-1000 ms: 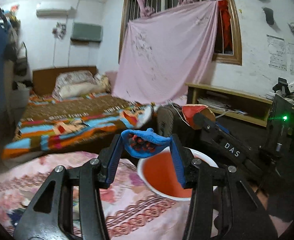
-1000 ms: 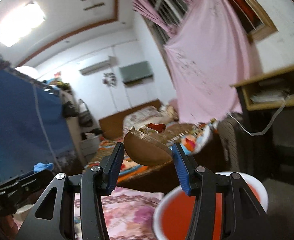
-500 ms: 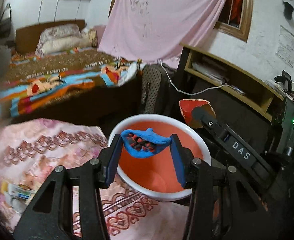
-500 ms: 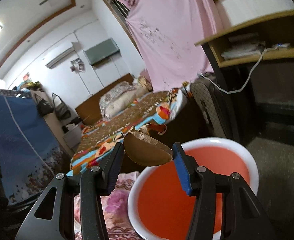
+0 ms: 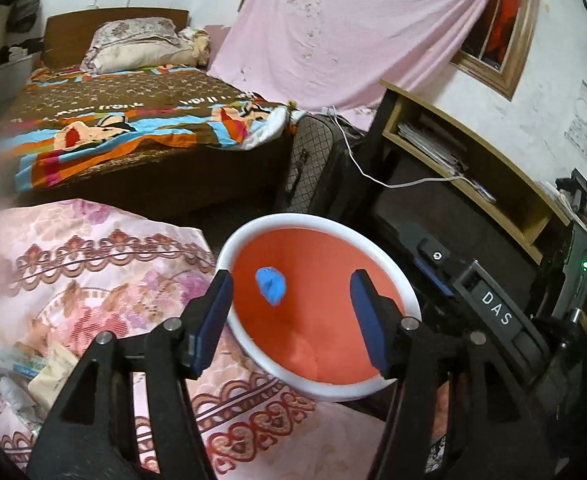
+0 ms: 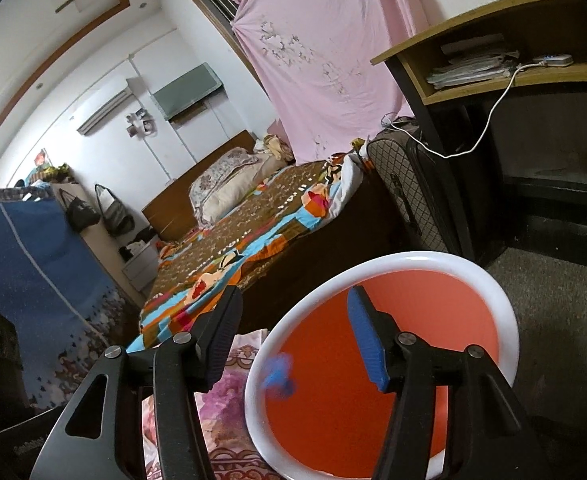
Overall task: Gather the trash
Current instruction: 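Move both tools back over the trash on the bed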
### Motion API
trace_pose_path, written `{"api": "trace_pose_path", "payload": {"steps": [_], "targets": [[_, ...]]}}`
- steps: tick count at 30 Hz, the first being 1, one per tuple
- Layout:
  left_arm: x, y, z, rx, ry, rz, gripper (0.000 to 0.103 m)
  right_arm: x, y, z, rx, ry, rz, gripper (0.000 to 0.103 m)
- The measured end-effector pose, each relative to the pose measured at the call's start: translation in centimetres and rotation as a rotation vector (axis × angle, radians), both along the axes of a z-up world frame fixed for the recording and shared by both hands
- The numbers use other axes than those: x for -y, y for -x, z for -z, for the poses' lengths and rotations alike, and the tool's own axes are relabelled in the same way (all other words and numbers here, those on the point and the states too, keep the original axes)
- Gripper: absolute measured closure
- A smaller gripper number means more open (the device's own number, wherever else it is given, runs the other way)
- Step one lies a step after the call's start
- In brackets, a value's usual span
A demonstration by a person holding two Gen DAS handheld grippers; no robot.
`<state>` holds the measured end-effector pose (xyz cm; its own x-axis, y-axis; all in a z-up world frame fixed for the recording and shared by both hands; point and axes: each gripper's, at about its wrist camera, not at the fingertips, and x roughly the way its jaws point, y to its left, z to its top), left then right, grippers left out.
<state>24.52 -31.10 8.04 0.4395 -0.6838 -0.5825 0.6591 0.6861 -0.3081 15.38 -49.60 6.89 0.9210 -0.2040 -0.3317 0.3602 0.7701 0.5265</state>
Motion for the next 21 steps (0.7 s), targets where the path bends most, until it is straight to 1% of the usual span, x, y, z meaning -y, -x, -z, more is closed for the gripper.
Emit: {"api": "trace_pose_path", "payload": {"steps": [1,4,6,7,9,12,14,16,17,18,20,21], "targets": [[-0.3,-0.1,0.0,0.005,0.007,-0.011,0.055,-0.2,0.1,-0.1,0.002,0.010,-0.004,0.049],[-2.1,0.0,-0.2,0.032,0.031,-0.066,0.048,-0.7,-0.1,-0.6,0.015,0.038,-0.017,0.047],[-3.5,0.3,-0.6,0.065,0.049,-0.117,0.043,-1.3,0.0,-1.0,0.034,0.066,-0.028,0.041],[-4.0,0.3,-0.7,0.076,0.054,-0.134,0.041,-1.8,0.1,-1.3,0.044,0.084,-0.032,0.037],[-5.6,0.8,-1.1,0.114,0.069,-0.192,0.035,-2.6,0.1,-1.8,0.065,0.125,-0.044,0.035],[-8.0,1.5,-1.7,0.165,0.089,-0.268,0.033,-4.2,0.2,-2.5,0.094,0.189,-0.066,0.029],[-9.4,1.7,-2.1,0.190,0.094,-0.306,0.032,-5.3,0.3,-2.9,0.116,0.233,-0.085,0.023],[-10.9,2.0,-2.4,0.220,0.095,-0.351,0.023,-6.4,0.3,-3.3,0.136,0.276,-0.102,0.020],[-11.6,2.2,-2.5,0.236,0.094,-0.375,0.015,-6.9,0.2,-3.5,0.143,0.292,-0.109,0.016],[-12.5,2.6,-2.7,0.261,0.096,-0.409,0.012,-7.5,0.2,-3.6,0.154,0.310,-0.120,0.014],[-13.9,3.1,-2.8,0.298,0.106,-0.451,0.012,-8.4,0.3,-3.8,0.177,0.332,-0.140,0.000],[-14.5,3.3,-2.9,0.309,0.106,-0.466,0.012,-8.9,0.3,-3.9,0.194,0.344,-0.152,0.000]]}}
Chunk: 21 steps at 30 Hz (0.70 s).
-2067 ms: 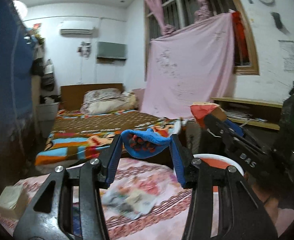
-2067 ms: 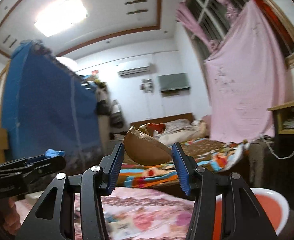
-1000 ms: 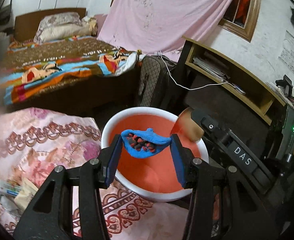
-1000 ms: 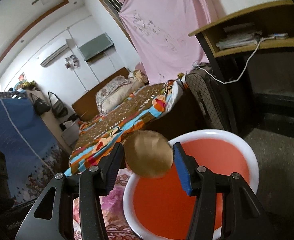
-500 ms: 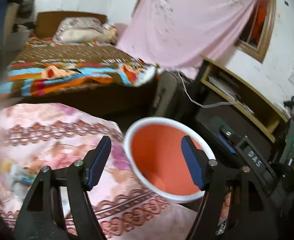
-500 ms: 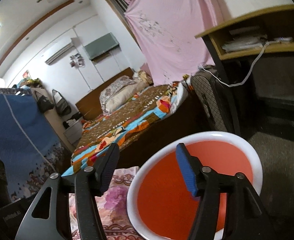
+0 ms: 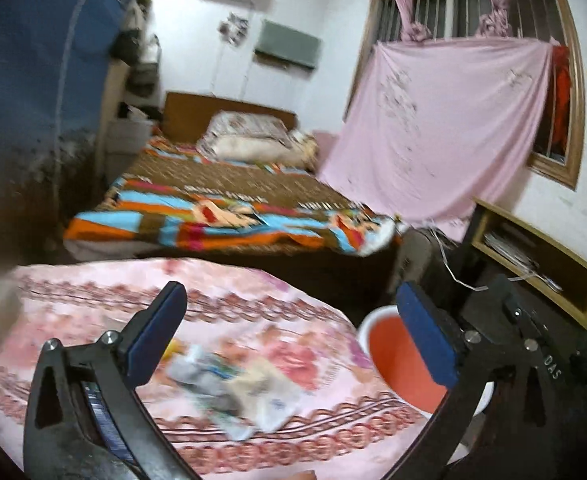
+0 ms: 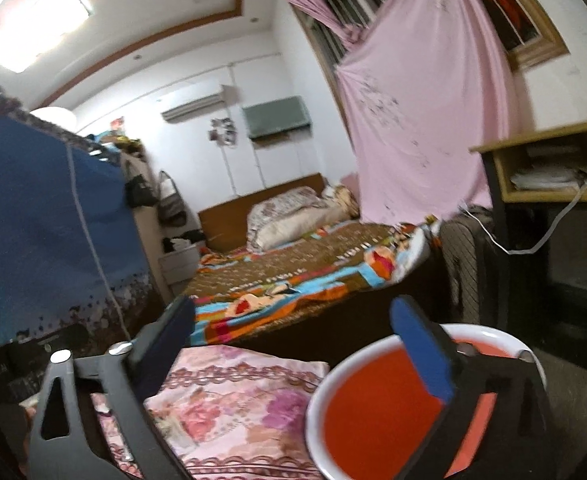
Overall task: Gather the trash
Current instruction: 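Move both tools back over the trash on the bed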
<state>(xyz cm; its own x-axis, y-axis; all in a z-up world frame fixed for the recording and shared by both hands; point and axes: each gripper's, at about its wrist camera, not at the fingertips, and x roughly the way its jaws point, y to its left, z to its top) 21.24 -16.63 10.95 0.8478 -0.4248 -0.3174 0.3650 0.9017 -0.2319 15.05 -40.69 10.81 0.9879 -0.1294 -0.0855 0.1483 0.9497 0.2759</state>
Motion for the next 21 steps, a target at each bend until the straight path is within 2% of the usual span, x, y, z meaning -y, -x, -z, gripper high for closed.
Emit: {"api": "trace_pose_path", "payload": {"steps": [5,12,21], "targets": [[-3.8,1.5,-0.2,0.067,-0.009,-0.111,0.012,-2.3,-0.2,-0.3,0.035,0.062,-0.065,0.000],[-8.0,4.1,0.7,0.131,-0.035,-0.238,0.012,-5.9,-0.4,0.0,0.037,0.149,-0.153,0.000],[-10.7,6.6,2.6,0.182,-0.106,-0.301,0.012,-9.6,-1.0,0.8,0.024,0.227,-0.273,0.000]]}}
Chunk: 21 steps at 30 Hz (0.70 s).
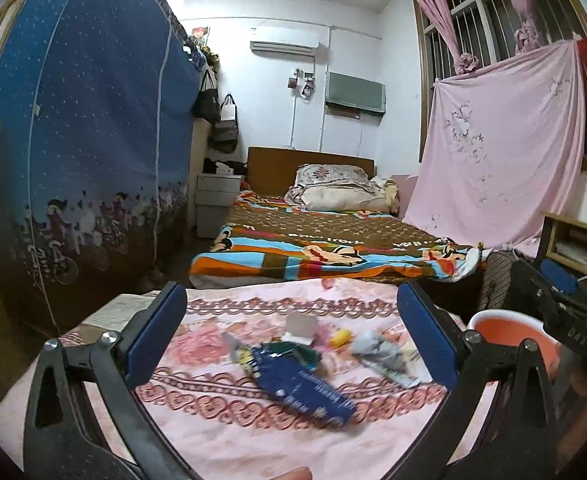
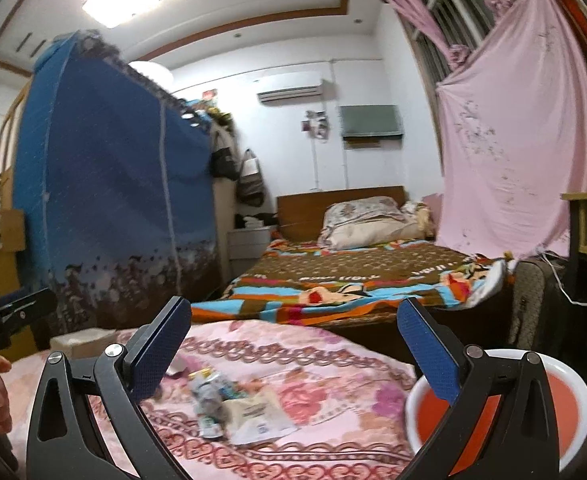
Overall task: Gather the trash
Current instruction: 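Move both tools back over the trash on the bed, then grasp the blue snack wrapper with the left tool while the right tool grasps the grey tissue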
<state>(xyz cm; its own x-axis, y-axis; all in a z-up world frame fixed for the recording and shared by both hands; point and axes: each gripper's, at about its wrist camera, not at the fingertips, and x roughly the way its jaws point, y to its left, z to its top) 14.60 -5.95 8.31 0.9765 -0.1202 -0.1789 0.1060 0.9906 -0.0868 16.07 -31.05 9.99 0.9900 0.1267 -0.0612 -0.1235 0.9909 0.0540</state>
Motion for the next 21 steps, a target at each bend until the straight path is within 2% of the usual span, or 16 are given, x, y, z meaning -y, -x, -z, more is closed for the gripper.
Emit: {"api": "trace_pose_path", "payload": {"steps": [3,7,13,17,21], "targets": [[-0.2,0.1,0.6,-0.006,-0.029,0.002,0.012,-1.4,-0.2,0.4,-0.011,0.054,-0.030,0.000],[-0.3,-0.4,1.8,-0.064,-0.033,0.038,0.012,-2.6,-0.8,0.9,-0.045,0.089,-0.080,0.000],[0.1,-2.4,2.8,-0.195,-0.025,0.087,0.014,-3.6,-3.5,2.0,-0.201,0.117,-0.144,0.001],[0.5,-3.9,3.9,-0.306,-0.018,0.112,0.024,-4.1,-5.4,2.9,-0.314,0.117,-0.183,0.020],[0.5,-5.2,5.0,-0.404,0.012,0.145,0.035,-4.5,-6.7,3.8,-0.404,0.110,-0.230,0.028]]}}
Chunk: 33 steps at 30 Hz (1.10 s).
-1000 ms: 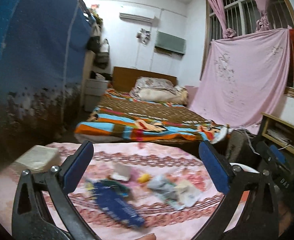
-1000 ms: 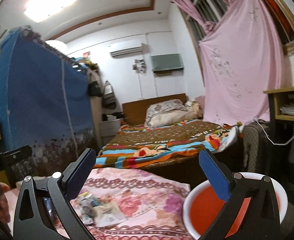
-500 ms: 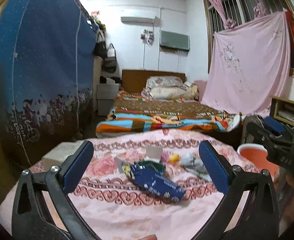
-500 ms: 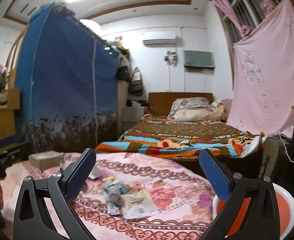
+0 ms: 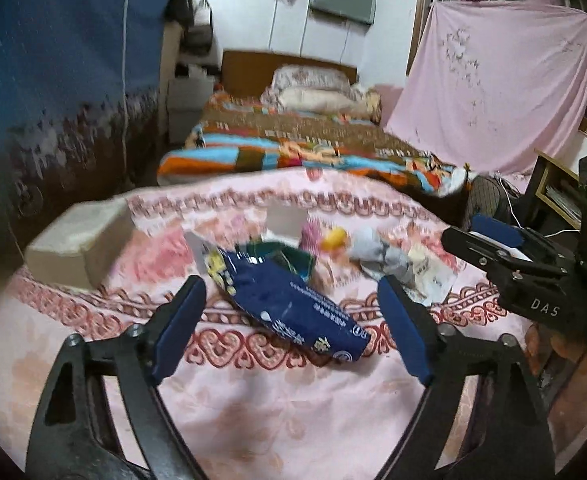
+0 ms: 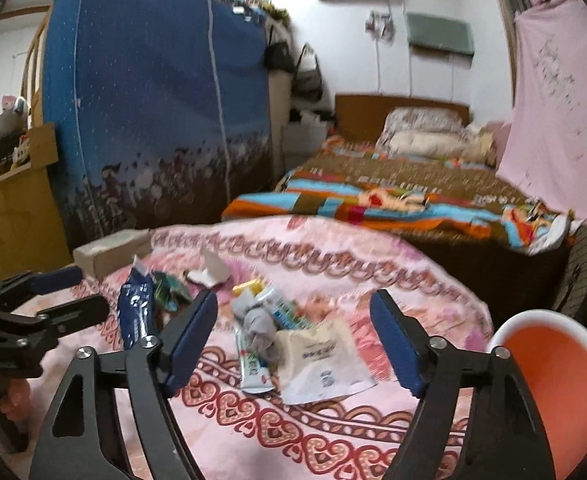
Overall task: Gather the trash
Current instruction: 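Grasp the blue snack wrapper with the left tool while the right tool grasps the grey tissue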
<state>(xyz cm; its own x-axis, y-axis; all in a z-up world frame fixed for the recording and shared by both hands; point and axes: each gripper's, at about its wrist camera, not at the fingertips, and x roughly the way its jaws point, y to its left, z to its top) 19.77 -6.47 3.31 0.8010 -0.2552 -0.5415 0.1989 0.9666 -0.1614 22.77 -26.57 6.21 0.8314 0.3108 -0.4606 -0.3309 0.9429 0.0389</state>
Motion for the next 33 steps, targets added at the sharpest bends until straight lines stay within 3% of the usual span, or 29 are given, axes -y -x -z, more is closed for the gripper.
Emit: {"api": "trace_pose_path", "payload": {"steps": [3,5,8,12,16,24,33], "targets": [[0.0,-0.6,0.8,-0.068,0.024,0.016,0.040,-0.6,-1.1,0.8,-0.082,0.006,-0.031,0.033],[0.0,-1.0,1.2,-0.101,0.042,0.024,0.044,-0.9,-2.1,1.5,-0.142,0.010,-0.044,0.045],[-0.2,-1.4,1.6,-0.140,0.072,0.032,0.049,-1.2,-2.8,2.1,-0.202,0.001,-0.062,0.056],[-0.4,-1.9,2.1,-0.184,0.109,0.044,0.062,-1.9,-3.1,2.6,-0.236,0.021,-0.083,0.065],[-0.8,-2.1,2.5,-0.214,0.150,0.051,0.075,-2.5,-3.2,2.9,-0.254,0.046,-0.097,0.085],[-1.7,-1.6,2.3,-0.189,0.220,0.058,0.101,-2.6,-2.9,2.5,-0.223,0.044,-0.110,0.088],[-1.4,-0.9,1.8,-0.142,0.214,0.086,0.103,-2.2,-1.9,1.4,-0.141,0.036,-0.099,0.089]]}}
